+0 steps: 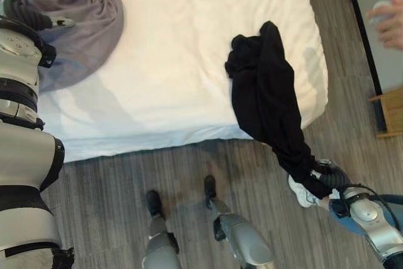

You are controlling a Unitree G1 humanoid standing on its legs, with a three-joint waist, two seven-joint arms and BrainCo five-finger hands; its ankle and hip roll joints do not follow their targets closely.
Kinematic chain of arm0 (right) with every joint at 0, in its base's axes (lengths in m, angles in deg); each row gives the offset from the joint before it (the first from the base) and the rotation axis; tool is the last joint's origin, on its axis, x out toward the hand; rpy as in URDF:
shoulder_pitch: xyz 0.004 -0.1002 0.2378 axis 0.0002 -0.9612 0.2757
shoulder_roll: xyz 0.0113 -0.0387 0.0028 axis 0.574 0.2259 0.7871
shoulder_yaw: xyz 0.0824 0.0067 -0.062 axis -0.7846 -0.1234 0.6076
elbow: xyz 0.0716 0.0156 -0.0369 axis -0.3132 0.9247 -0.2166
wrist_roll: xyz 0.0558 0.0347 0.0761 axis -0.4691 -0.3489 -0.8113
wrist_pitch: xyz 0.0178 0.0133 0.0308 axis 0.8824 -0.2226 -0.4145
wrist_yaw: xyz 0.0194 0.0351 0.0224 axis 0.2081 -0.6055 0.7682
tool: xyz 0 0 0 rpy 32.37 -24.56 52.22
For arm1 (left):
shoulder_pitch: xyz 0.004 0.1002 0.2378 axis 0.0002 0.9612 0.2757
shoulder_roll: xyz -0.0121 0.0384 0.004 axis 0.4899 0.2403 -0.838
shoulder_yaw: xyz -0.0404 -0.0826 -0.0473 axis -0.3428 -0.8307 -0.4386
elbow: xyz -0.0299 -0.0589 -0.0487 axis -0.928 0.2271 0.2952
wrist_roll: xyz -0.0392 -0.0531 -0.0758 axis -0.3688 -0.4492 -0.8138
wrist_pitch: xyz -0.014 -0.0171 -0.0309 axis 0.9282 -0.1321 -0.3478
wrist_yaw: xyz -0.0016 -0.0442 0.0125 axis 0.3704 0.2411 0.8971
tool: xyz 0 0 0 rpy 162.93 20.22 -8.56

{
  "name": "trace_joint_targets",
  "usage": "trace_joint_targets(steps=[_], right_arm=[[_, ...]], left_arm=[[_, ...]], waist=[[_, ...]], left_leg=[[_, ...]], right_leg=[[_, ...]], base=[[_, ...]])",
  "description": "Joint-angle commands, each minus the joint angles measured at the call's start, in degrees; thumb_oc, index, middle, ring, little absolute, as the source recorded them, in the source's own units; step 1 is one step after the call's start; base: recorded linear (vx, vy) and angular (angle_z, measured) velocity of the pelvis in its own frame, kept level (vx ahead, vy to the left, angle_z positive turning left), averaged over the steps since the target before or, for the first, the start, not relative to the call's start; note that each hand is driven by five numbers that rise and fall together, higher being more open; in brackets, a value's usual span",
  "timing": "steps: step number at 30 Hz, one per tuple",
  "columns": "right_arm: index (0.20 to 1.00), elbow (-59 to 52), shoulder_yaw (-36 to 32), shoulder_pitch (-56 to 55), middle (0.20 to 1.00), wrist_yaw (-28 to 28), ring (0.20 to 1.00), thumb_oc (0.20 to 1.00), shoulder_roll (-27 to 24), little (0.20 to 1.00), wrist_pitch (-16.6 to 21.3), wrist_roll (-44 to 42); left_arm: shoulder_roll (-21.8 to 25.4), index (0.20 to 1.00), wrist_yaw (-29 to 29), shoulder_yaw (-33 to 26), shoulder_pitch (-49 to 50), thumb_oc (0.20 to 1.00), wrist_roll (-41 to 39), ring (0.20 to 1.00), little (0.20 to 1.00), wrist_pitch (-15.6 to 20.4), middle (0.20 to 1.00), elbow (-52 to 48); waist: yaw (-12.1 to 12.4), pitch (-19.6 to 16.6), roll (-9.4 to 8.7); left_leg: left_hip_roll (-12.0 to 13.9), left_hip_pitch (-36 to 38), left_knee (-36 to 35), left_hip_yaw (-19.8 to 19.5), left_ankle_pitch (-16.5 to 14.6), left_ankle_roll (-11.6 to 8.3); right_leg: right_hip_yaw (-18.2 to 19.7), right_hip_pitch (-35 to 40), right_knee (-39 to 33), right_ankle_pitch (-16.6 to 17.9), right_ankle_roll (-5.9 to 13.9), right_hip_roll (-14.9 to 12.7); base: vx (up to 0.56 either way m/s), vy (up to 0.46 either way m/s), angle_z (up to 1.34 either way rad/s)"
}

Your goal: Pick up bed clothes into laundry basket.

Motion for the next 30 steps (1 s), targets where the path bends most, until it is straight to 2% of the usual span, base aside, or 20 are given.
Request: trace_joint_targets(steps=[1,6,10,12,13,14,15,17,18,19,21,23,24,25,26,28,29,30], right_arm=[[0.2,-1.29,-2.12,1.94,0.2,-1.09,0.2,0.2,0.15,0.2,1.45,1.57],[0.2,-2.37,-0.68,1.36,0.2,-0.28,0.2,0.2,-0.25,0.2,1.75,2.75],[0.2,-2.63,1.03,2.45,0.2,-0.01,0.2,0.2,-0.95,0.2,2.09,3.52],[0.2,-3.12,1.53,2.82,0.2,-0.07,0.2,0.2,-1.17,0.2,2.11,4.07],[0.2,-3.47,1.52,2.69,0.2,-0.13,0.2,0.2,-1.15,0.2,2.19,4.34],[0.2,-3.55,1.65,2.71,0.2,-0.26,0.2,0.2,-1.14,0.2,2.21,4.62],[0.2,-3.59,1.57,2.56,0.2,-0.51,0.2,0.2,-1.2,0.2,2.23,5.04],[0.2,-3.8,1.24,2.24,0.2,-0.98,0.2,0.2,-1.35,0.2,2.35,5.76],[0.2,-3.83,1.21,2.16,0.2,-0.98,0.2,0.2,-1.39,0.2,2.35,5.77],[0.2,-3.98,0.93,1.99,0.2,-1.19,0.2,0.2,-1.41,0.2,2.39,5.95],[0.2,-4.03,0.34,1.39,0.2,-1.47,0.2,0.2,-1.46,0.2,2.29,6.23],[0.2,-4.02,-0.19,0.85,0.2,-1.72,0.2,0.2,-1.48,0.2,2.01,6.53],[0.2,-3.86,-0.67,0.32,0.2,-1.98,0.2,0.2,-1.05,0.2,1.74,6.99],[0.2,-3.89,-0.59,0.25,0.2,-1.98,0.2,0.2,-1.18,0.2,1.74,7.0],[0.2,-3.81,-1.62,-0.68,0.2,-2.35,0.2,0.2,-0.73,0.2,1.21,7.66],[0.2,-3.85,-1.56,-0.69,0.2,-2.34,0.2,0.2,-0.81,0.2,1.19,7.66],[0.2,-4.48,-4.62,-3.35,0.2,-2.62,0.2,0.2,0.07,0.2,0.78,7.39],[0.2,-4.3,-6.34,-4.02,0.2,-2.98,0.2,0.2,0.93,0.2,0.93,5.74]], left_arm=[[1.74,1.0,0.92,-3.66,1.3,1.0,-1.26,1.0,1.0,0.08,1.0,0.71],[-0.73,1.0,2.44,-3.34,4.41,1.0,0.33,1.0,1.0,0.15,1.0,-1.22],[-4.67,1.0,2.47,-0.55,4.27,1.0,2.52,1.0,1.0,0.68,1.0,-5.46],[-6.77,0.699,2.52,0.51,4.32,0.699,3.68,0.699,0.699,0.87,0.699,-7.41],[-7.75,0.435,2.24,0.55,4.8,0.435,4.03,0.435,0.435,0.87,0.435,-8.78],[-8.81,0.253,2.06,0.62,5.16,0.253,4.29,0.253,0.253,1.0,0.253,-9.8],[-9.9,0.2,1.97,1.11,5.84,0.2,4.98,0.2,0.2,1.03,0.2,-11.77],[-11.78,0.213,1.33,1.48,7.53,0.213,6.13,0.213,0.213,1.31,0.213,-16.11],[-11.79,0.278,1.29,1.4,7.66,0.278,6.16,0.278,0.278,1.22,0.278,-16.26],[-12.07,0.294,1.44,1.49,8.83,0.294,6.39,0.294,0.294,1.43,0.294,-18.33],[-12.72,0.2,1.23,0.46,11.91,0.2,6.04,0.2,0.2,1.54,0.2,-22.78],[-13.7,0.2,0.87,-1.86,15.44,0.2,4.03,0.2,0.2,1.9,0.2,-26.36],[-14.16,0.2,0.79,-5.15,20.29,0.2,0.38,0.2,0.2,2.98,0.2,-31.05],[-14.1,0.2,0.76,-5.39,20.66,0.2,0.39,0.2,0.2,2.87,0.2,-31.34],[-15.42,0.2,-0.22,-10.63,28.09,0.2,-5.09,0.2,0.2,4.26,0.2,-37.44],[-15.38,0.2,-0.24,-10.81,28.32,0.2,-5.06,0.2,0.2,4.19,0.2,-37.63],[-19.19,0.2,-1.62,-19.91,44.4,0.2,-13.2,0.2,0.2,6.96,0.2,-49.24],[-21.48,0.2,-1.66,-23.58,51.28,0.2,-16.62,0.2,0.2,8.07,0.2,-52.8]], waist=[[1.22,3.6,0.06],[1.5,4.01,0.16],[1.94,4.62,0.25],[2.11,4.88,0.29],[2.25,5.09,0.37],[2.33,5.2,0.42],[2.42,5.33,0.61],[2.73,5.79,0.79],[2.77,5.8,0.83],[2.93,6.01,0.86],[3.22,6.24,1.09],[3.61,6.51,1.16],[4.23,6.91,1.3],[4.14,6.83,1.38],[5.13,7.12,2.07],[4.92,6.91,2.09],[6.91,6.62,3.79],[7.83,6.34,4.69]], left_leg=[[1.1,0.33,0.3,-5.11,-0.19,-1.34],[0.71,0.64,0.3,-5.59,-0.47,-1.11],[0.28,0.46,0.3,-6.25,-0.51,-0.98],[0.03,0.13,0.3,-6.63,-0.11,-0.9],[-0.05,0.15,0.3,-6.88,-0.09,-0.9],[-0.17,0.08,0.3,-7.02,-0.07,-0.87],[-0.3,0.11,0.3,-7.26,-0.07,-0.8],[-0.44,0.34,0.3,-7.68,-0.07,-0.67],[-0.43,0.4,0.3,-7.67,-0.08,-0.67],[-0.47,0.42,0.3,-7.82,-0.06,-0.64],[-0.55,0.53,0.3,-8.14,-0.06,-0.62],[-0.59,0.52,0.3,-8.36,0.02,-0.62],[-0.65,0.63,0.3,-8.52,0.12,-0.68],[-0.64,0.68,0.3,-8.52,0.11,-0.69],[-0.78,1.42,0.3,-8.69,-0.16,-0.76],[-0.88,1.13,0.3,-8.76,0.12,-0.73],[-1.41,3.1,0.3,-9.0,-0.35,-0.65],[-1.82,4.0,0.3,-9.21,-0.5,-0.56]], right_leg=[[0.59,2.35,0.65,-0.49,5.94,-2.52],[0.58,2.75,0.65,-0.86,5.79,-2.71],[0.04,2.74,0.65,-1.22,5.66,-2.83],[-0.21,2.47,0.65,-1.03,5.61,-3.03],[-0.32,2.54,0.65,-1.04,5.61,-3.06],[-0.41,2.5,0.65,-1.08,5.58,-3.12],[-0.39,2.59,0.65,-1.18,5.52,-3.13],[-0.37,2.91,0.65,-1.28,5.3,-3.19],[-0.36,2.97,0.65,-1.28,5.3,-3.18],[-0.34,2.96,0.65,-1.29,5.24,-3.2],[-0.45,2.94,0.65,-1.32,5.13,-3.16],[-0.53,2.96,0.65,-1.44,4.97,-3.11],[-0.72,3.13,0.65,-1.51,4.86,-3.13],[-0.72,3.18,0.65,-1.51,4.86,-3.12],[-0.84,4.06,0.65,-1.92,4.67,-3.1],[-0.89,3.81,0.65,-1.76,4.68,-3.19],[-1.11,6.26,0.65,-2.9,4.08,-3.54],[-1.36,7.4,0.65,-3.32,3.85,-3.89]], base=[[0.02,0.042,0.07],[0.02,0.021,0.05],[-0.01,-0.004,0.03],[-0.01,-0.015,0.05],[-0.02,-0.006,0.07],[-0.01,-0.002,0.1],[0.0,-0.005,0.12],[0.0,-0.007,0.12],[-0.01,-0.006,0.05],[0.0,0.0,0.0],[-0.01,-0.019,0.01],[-0.02,-0.036,0.02],[0.0,0.0,0.0],[-0.01,-0.032,0.02],[0.0,0.0,0.0],[0.02,-0.008,-0.01],[0.07,-0.02,-0.05],[0.09,-0.008,-0.06]])
